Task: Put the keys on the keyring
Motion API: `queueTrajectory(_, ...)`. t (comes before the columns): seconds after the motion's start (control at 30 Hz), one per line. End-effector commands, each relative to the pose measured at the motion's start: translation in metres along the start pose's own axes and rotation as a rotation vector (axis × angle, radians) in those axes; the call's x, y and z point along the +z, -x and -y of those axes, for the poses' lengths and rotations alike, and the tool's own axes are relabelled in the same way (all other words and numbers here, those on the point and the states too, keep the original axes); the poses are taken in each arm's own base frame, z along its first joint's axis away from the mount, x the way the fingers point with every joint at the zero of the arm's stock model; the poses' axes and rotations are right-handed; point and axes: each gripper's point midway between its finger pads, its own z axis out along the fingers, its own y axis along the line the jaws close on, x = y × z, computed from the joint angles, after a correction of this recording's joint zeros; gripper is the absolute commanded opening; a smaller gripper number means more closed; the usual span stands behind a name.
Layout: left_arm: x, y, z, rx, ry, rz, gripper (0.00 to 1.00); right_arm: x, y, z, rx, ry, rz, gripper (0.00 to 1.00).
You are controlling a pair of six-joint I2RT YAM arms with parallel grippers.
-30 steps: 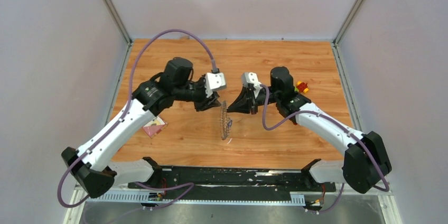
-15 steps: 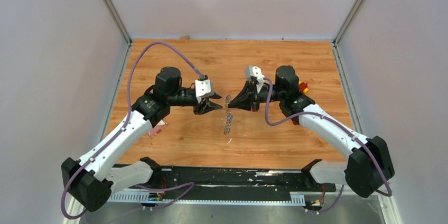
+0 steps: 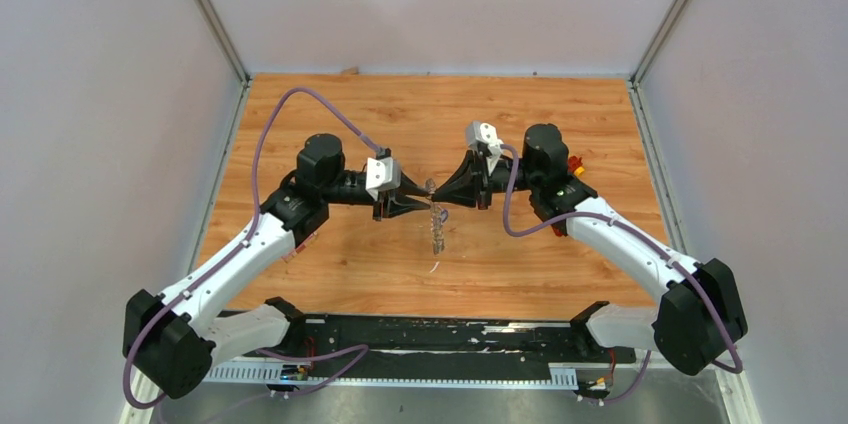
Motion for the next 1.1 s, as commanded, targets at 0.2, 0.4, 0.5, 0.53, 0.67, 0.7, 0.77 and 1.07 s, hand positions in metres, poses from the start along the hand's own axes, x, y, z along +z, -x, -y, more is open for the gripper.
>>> queueTrajectory(0.2, 0.003, 0.015, -0.004, 0.011, -0.004, 0.064, 0.21, -0.001, 0.022, 0.001, -0.072, -0.004, 0.044, 0.00)
queueTrajectory(0.4, 0.005, 0.012, -0.006, -0.003, 0.002, 0.057, 0.14, -0.001, 0.021, 0.000, -0.073, 0.003, 0.044, 0.00)
queueTrajectory(0.5, 0.005, 0.011, -0.007, -0.011, 0.006, 0.054, 0.04, -0.001, 0.020, 0.000, -0.074, 0.004, 0.044, 0.00)
queueTrajectory(0.53, 0.005, 0.011, -0.008, -0.014, 0.011, 0.054, 0.00, -0.001, 0.020, 0.000, -0.076, 0.006, 0.043, 0.00)
queueTrajectory(0.67, 0.003, 0.010, -0.007, -0.022, 0.018, 0.035, 0.00, -0.002, 0.016, 0.002, -0.121, 0.005, 0.026, 0.01)
queueTrajectory(0.7, 0.002, 0.010, -0.007, -0.014, 0.015, 0.024, 0.00, -0.002, 0.014, 0.002, -0.142, 0.006, 0.012, 0.03)
queueTrajectory(0.77, -0.002, 0.004, -0.001, -0.002, -0.004, -0.013, 0.00, -0.005, 0.005, 0.003, -0.168, 0.000, -0.029, 0.07)
queueTrajectory(1.07, -0.011, -0.008, 0.017, 0.183, -0.066, -0.100, 0.00, -0.006, -0.017, -0.009, -0.255, 0.075, -0.112, 0.28)
